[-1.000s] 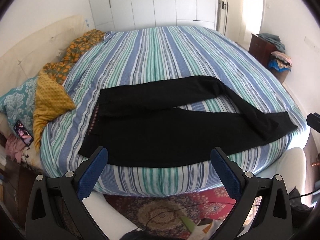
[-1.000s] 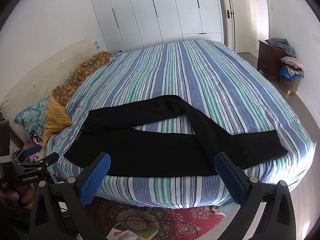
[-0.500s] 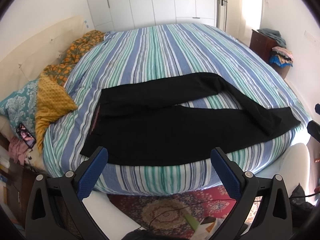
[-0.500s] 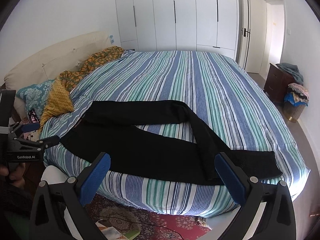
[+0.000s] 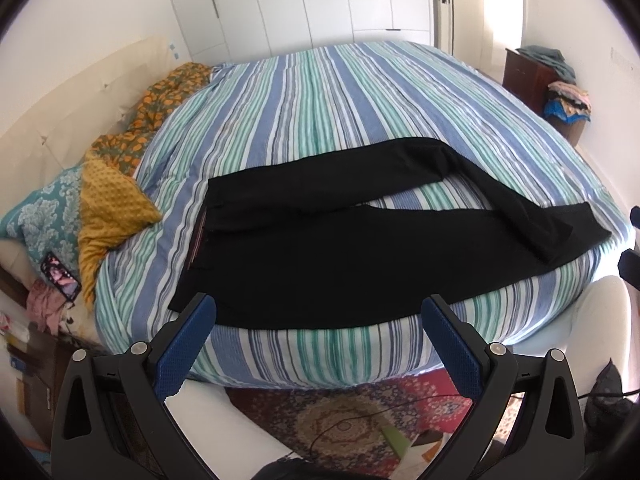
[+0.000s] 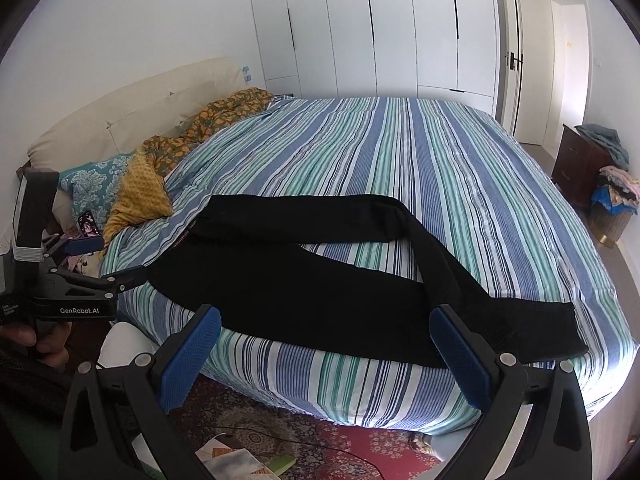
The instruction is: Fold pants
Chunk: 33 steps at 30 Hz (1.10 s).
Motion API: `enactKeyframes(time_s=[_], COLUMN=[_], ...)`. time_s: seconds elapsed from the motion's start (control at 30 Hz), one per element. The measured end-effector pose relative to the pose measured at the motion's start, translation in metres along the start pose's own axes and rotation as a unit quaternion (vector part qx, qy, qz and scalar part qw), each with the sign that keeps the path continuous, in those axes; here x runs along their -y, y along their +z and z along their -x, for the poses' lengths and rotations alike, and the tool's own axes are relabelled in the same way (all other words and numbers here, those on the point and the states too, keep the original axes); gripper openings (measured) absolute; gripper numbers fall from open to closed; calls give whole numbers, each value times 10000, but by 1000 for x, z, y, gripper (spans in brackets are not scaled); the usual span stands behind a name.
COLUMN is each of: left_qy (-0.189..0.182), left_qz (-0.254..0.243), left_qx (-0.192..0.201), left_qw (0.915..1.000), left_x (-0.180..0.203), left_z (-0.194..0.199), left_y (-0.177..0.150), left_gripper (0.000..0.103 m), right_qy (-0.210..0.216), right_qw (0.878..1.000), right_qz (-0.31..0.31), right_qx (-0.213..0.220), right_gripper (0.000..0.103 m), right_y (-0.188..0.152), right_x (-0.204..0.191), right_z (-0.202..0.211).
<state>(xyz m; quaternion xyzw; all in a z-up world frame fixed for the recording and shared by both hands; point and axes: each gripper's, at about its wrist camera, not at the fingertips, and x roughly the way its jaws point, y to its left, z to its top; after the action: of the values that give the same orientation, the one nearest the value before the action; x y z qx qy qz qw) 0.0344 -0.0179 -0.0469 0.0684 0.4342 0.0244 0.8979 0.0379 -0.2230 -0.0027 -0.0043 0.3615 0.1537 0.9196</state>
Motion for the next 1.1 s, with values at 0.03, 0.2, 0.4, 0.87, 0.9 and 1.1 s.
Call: enactKeyframes(time_s=[0.03, 0.2, 0.4, 0.87, 0.9, 1.1], left_qy=[-2, -232, -584, -932, -1001, -1309], left_qz=[-3, 21, -110, -31, -4, 295], left_qx=[-5, 67, -8, 63, 101, 50], left_qw=[10000, 9997, 9982, 9956, 9949, 9909], left_x=[0, -3, 4, 8, 9, 6], left_z=[0, 0, -12, -22, -22, -29], left_y=[0, 0, 5, 19, 23, 35], left_gripper=[103, 102, 102, 102, 102, 102], right_qy=[-6, -33, -82, -809, -751, 345], right_qw=[10000, 9999, 9996, 9888, 9872, 9694], right_qz=[9, 20, -158, -1236, -1364, -1840], right_qx=[-29, -112, 201, -200, -342, -1589], right_gripper=[103, 103, 103, 103, 103, 83], right_y=[0, -2, 2, -31, -31, -42], right_x=[0, 0, 12, 126, 143, 203], right_z=[-1, -3, 4, -51, -63, -131])
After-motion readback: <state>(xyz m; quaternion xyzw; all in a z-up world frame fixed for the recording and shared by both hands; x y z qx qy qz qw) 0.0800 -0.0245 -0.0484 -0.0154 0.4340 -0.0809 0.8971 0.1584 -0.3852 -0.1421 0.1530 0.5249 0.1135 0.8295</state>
